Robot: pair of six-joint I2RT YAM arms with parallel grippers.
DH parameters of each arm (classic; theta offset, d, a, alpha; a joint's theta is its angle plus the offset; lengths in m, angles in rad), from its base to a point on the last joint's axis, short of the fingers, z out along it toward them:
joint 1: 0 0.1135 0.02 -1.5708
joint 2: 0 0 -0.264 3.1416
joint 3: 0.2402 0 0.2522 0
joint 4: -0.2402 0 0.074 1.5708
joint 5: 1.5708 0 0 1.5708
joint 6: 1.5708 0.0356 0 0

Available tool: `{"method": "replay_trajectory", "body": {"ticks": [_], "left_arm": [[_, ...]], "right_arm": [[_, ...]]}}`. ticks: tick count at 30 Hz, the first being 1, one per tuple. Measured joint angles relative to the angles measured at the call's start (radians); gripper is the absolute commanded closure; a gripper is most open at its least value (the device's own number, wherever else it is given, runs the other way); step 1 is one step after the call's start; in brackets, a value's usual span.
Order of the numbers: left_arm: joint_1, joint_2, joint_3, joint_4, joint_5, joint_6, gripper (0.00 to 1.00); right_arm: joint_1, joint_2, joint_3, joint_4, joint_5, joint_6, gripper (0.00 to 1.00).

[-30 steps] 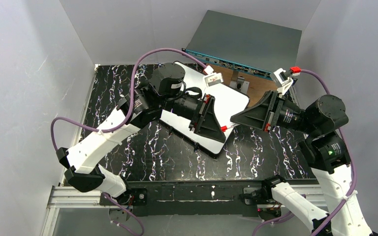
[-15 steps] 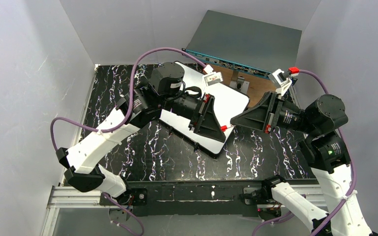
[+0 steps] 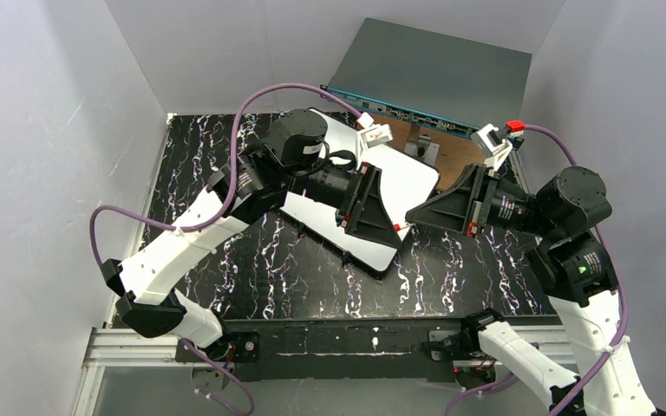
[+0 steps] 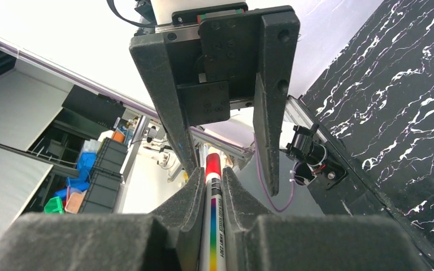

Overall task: Write a sentence on the whiteboard
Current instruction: Open the whiteboard marker at the center of the board.

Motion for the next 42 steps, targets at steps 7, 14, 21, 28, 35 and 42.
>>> {"method": "replay_trajectory", "body": {"ticks": [7,14,21,28,35,42], "left_arm": [[-0.001,0.001,0.004,0.031,0.022,-0.025,1.00],[-0.001,0.004,0.003,0.018,0.006,0.008,1.00],[-0.012,0.027,0.097,-0.219,-0.190,0.238,1.00],[-0.016,0.001,0.103,-0.435,-0.445,0.416,1.00],[0.015,-0.133,0.027,-0.502,-0.647,0.515,1.00],[0.228,-0.288,-0.291,-0.432,-0.644,0.445,1.00]], "right_arm": [[-0.001,0.000,0.000,-0.019,0.008,-0.015,0.99],[-0.001,0.004,0.019,-0.095,0.048,-0.021,0.99],[0.008,0.052,0.043,-0.282,0.126,0.016,0.99],[-0.006,0.064,0.069,-0.472,0.236,0.034,0.99],[-0.036,0.088,0.177,-0.623,0.270,-0.020,0.99],[-0.041,0.104,0.198,-0.709,0.347,-0.074,0.99]]}}
